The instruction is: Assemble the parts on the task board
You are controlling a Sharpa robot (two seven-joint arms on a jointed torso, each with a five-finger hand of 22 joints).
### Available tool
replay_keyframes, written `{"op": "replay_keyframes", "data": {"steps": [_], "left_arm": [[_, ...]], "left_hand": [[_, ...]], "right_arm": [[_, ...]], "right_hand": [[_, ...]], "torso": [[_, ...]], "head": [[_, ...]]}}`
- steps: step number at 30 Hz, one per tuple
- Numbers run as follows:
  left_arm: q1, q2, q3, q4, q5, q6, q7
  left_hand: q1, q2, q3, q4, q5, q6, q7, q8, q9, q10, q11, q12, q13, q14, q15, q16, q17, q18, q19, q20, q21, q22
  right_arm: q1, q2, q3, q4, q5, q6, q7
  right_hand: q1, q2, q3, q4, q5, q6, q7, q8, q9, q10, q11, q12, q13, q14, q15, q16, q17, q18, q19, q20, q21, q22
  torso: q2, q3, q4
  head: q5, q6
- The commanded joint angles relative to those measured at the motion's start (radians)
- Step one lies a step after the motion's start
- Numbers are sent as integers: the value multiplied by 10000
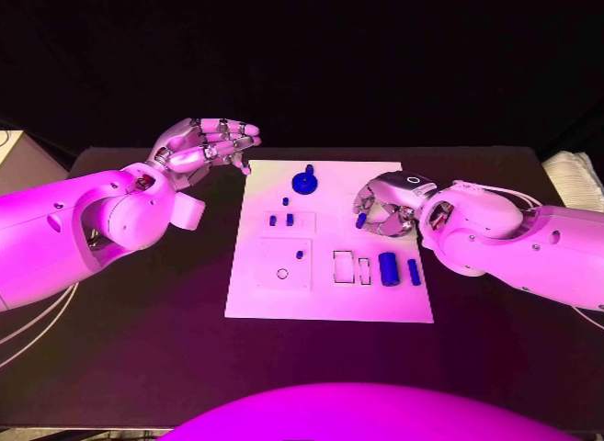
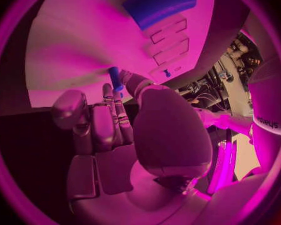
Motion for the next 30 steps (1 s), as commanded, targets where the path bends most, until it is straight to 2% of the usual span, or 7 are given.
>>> {"op": "replay_keyframes", "data": {"steps": [1, 11, 16, 17, 18, 21, 30], "left_arm": [[3, 5, 8, 18, 52, 171, 26], [3, -8, 8, 18, 52, 178, -3], [3, -17, 8, 15, 52, 173, -29], [3, -17, 8, 13, 52, 176, -38], [3, -18, 8, 12, 52, 179, -46], [3, -18, 8, 9, 52, 191, -76], [3, -4, 8, -15, 52, 216, -114]], "left_hand": [[95, -21, -69, -2, 40, 7, 55, 15, -12, -43, 5, -54, -11, -34, 6, -56, -12, 134, 18, 22, -56, -16], [84, -6, -74, 12, 41, 7, 58, 17, -11, -44, 8, -55, -16, -34, 10, -58, -11, 133, 17, 26, -62, -19], [84, -6, -74, 12, 41, 7, 58, 17, -11, -44, 8, -55, -16, -34, 10, -58, -11, 133, 17, 26, -62, -19], [82, 0, -75, 17, 41, 6, 59, 18, -12, -45, 9, -55, -17, -35, 11, -58, -11, 134, 16, 27, -64, -21], [82, 0, -75, 17, 41, 6, 59, 18, -12, -45, 9, -55, -17, -35, 11, -58, -11, 134, 16, 27, -64, -21], [126, 43, -49, 3, 42, 9, 56, 24, -11, -47, 8, -56, -25, -38, 8, -64, -12, 139, 19, 26, -65, -22], [140, 54, -41, -3, 41, 10, 57, 26, -11, -49, 8, -57, -28, -40, 7, -66, -12, 140, 20, 25, -64, -21]], "right_arm": [[-25, 35, 1, -19, -100, 137, 37], [-63, 102, -4, -46, -103, 41, 17], [-81, 129, -9, -74, -270, -1, -105], [-87, 138, -10, -80, -342, -5, -141], [-91, 144, -10, -84, -411, 2, -168], [-105, 168, -13, -89, -630, 32, -246], [-120, 121, -14, 111, -854, -526, -283]], "right_hand": [[-14, 67, 291, 74, -67, 202, -34, 38, 8, 322, -73, -12, -26, 80, -91, 91, 88, -130, 121, -50, 132, 138], [-23, 87, 892, 191, -138, 714, -152, 227, 139, 1137, -217, -215, -10, 143, -201, 187, 186, -205, 300, -155, 469, 519], [83, 216, 1107, 104, -256, 958, -235, 380, 253, 1522, -318, -322, 27, 166, -288, 245, 255, -244, 375, -231, 652, 728], [198, 305, 1194, 19, -334, 1039, -259, 438, 293, 1633, -351, -334, 46, 171, -322, 258, 271, -251, 391, -257, 695, 778], [291, 417, 1338, -48, -819, 1071, -255, 469, 324, 1709, -352, -381, 57, 171, -344, 261, 270, -253, 393, -288, 699, 790], [598, 476, 1677, -412, -615, 1148, -242, 545, 399, 1929, -399, -441, 116, 179, -359, 282, 296, -271, 412, -329, 777, 889], [572, 498, 1907, -616, -580, 1240, -251, 634, 486, 2166, -431, -496, 207, 191, -394, 312, 324, -303, 452, -344, 931, 1066]], "torso": [[-5, 3, -5], [-2, 5, -3], [5, 10, -6], [1, 11, -7], [1, 11, -7], [-3, 10, -3], [-8, 8, -7]], "head": [[7, -9], [-3, -22], [-2, -42], [-3, -41], [-3, -41], [-6, -46], [-18, -49]]}}
